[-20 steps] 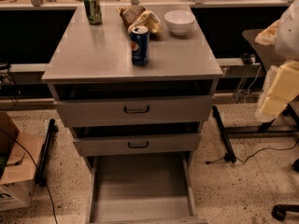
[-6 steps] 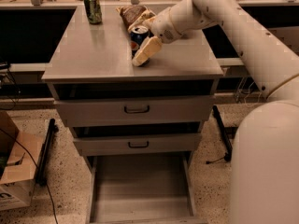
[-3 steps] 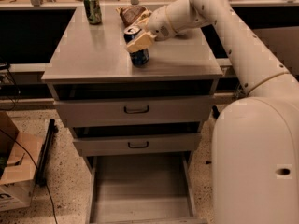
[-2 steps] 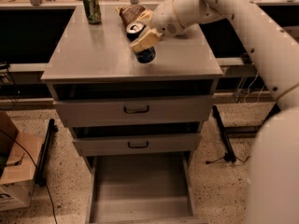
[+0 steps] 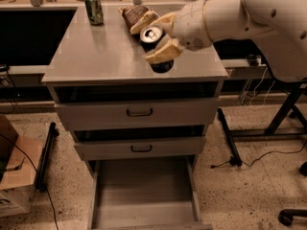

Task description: Place pepsi can into bottom drawer

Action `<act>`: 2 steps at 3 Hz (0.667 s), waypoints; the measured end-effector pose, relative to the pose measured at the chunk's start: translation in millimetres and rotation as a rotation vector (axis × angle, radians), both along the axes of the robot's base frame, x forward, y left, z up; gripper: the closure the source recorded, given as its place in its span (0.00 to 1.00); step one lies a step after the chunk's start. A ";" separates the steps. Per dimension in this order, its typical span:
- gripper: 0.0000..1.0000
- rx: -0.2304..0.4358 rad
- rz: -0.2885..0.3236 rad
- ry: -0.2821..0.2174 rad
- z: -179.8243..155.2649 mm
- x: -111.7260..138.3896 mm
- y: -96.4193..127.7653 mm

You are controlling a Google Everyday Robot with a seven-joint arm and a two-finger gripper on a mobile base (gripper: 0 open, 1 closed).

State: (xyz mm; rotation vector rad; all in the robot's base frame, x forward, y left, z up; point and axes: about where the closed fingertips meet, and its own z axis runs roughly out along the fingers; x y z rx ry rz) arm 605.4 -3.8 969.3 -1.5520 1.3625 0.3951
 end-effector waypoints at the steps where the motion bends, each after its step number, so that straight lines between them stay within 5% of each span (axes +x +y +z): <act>1: 1.00 0.073 -0.080 0.118 -64.4 -42.8 -12.6; 2: 1.00 0.093 -0.102 0.280 -149.0 -72.9 -5.9</act>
Offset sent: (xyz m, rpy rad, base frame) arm -0.1204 0.0043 -0.2711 0.0995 0.5147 -0.1201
